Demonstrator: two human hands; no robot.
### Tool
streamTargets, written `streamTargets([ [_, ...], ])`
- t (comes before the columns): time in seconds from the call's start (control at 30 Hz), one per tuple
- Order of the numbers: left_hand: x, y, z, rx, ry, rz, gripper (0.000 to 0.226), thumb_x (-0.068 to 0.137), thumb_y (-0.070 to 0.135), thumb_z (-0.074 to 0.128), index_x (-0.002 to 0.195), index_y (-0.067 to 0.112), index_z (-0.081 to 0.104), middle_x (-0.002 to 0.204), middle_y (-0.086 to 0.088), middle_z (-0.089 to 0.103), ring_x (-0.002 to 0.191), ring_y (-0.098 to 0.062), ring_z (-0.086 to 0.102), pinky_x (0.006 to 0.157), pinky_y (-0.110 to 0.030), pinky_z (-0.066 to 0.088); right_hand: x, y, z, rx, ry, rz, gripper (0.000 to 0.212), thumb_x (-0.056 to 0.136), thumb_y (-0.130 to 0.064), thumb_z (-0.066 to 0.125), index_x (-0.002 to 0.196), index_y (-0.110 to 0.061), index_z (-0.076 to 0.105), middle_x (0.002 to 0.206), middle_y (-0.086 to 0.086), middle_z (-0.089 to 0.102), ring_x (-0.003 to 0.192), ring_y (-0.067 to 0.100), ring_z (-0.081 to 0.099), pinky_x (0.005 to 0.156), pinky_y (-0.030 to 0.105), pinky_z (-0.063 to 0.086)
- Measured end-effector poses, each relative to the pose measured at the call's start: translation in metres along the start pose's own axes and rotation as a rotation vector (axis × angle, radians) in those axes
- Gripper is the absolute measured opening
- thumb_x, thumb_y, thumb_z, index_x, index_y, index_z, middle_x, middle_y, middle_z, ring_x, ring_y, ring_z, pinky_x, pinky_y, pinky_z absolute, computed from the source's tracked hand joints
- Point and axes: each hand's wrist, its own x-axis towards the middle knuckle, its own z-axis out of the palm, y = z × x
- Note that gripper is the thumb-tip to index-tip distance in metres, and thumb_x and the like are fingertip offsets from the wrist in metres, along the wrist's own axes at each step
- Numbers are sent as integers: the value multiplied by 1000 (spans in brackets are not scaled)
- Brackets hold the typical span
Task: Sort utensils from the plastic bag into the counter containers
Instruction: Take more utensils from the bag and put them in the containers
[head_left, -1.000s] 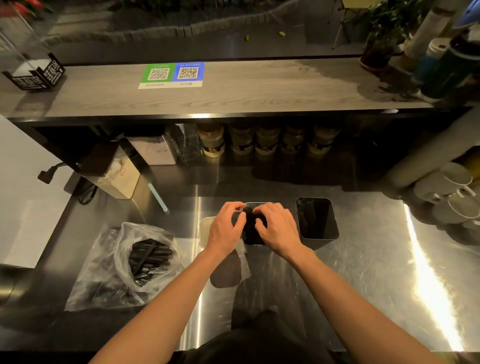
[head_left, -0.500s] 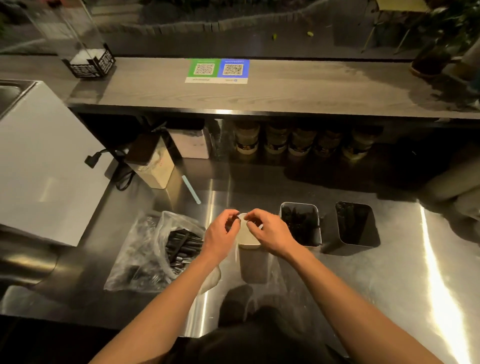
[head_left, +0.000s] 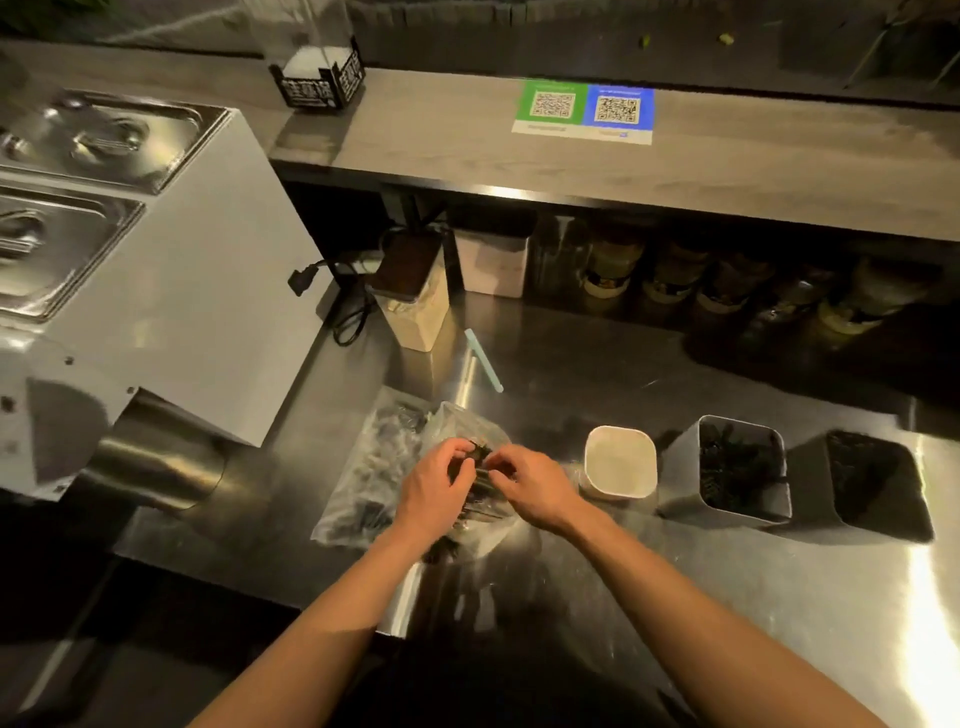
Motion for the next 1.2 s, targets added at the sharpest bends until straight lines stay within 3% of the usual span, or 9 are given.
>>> streamTargets([
  [0.2,7,-42,-15,293,-58,102,27,94,23,56,120,19,63,108,-1,69,100,-22,64,91,-36,47,27,-14,40,-93,-34,-18,29,90,-13,60,116,-22,69,117,-2,67,110,18,60,87,25,43],
  [0.3,6,-53,-21,383,-129,93,33,95,23,55,128,21,58,120,1,65,106,-22,62,98,-37,43,38,-13,56,-152,-83,-57,40,89,-11,63,126,-27,65,124,-3,65,118,18,55,97,30,44],
  [0.43,5,-68,-28,432,-170,72,39,94,21,59,132,21,55,133,1,53,98,-30,64,86,-40,52,51,-4,73,-439,-153,-33,46,94,-23,56,140,-26,54,137,5,56,129,27,47,110,37,35],
  [0.63,9,-77,-35,382,-99,124,39,85,11,72,121,16,60,134,-2,50,91,-25,65,81,-38,53,57,1,76,-627,-116,89,30,93,-29,53,119,-17,63,125,8,60,122,28,49,101,38,37],
  [0.77,12,-78,-34,317,-43,202,40,71,-11,69,100,16,62,135,-5,51,121,-24,54,98,-40,47,60,5,69,-622,-90,93,28,91,-29,53,114,-17,63,120,7,61,118,27,52,96,37,42],
  [0.83,15,-81,-31,339,-49,234,37,67,-13,70,89,16,62,136,-7,52,132,-27,48,105,-46,45,62,5,65,-618,-89,98,29,90,-29,53,114,-17,63,121,7,61,118,26,53,96,36,42],
  [1.0,21,-88,-21,396,-107,206,25,74,3,77,95,15,71,138,-11,53,136,-30,46,115,-45,35,65,3,57,-577,-91,145,29,90,-31,51,111,-16,64,118,6,64,114,25,57,95,36,47],
  [1.1,22,-87,-20,412,-112,171,16,88,21,66,103,16,69,142,-9,48,138,-27,41,115,-48,38,66,1,56,-527,-112,178,29,88,-30,51,112,-16,60,117,5,64,112,26,58,90,36,49],
  [1.2,21,-85,-19,406,-107,137,22,97,31,55,110,18,66,151,-6,39,145,-23,29,121,-41,24,70,1,61,-500,-109,179,38,88,-36,53,121,-17,53,125,6,61,117,26,56,93,37,48],
])
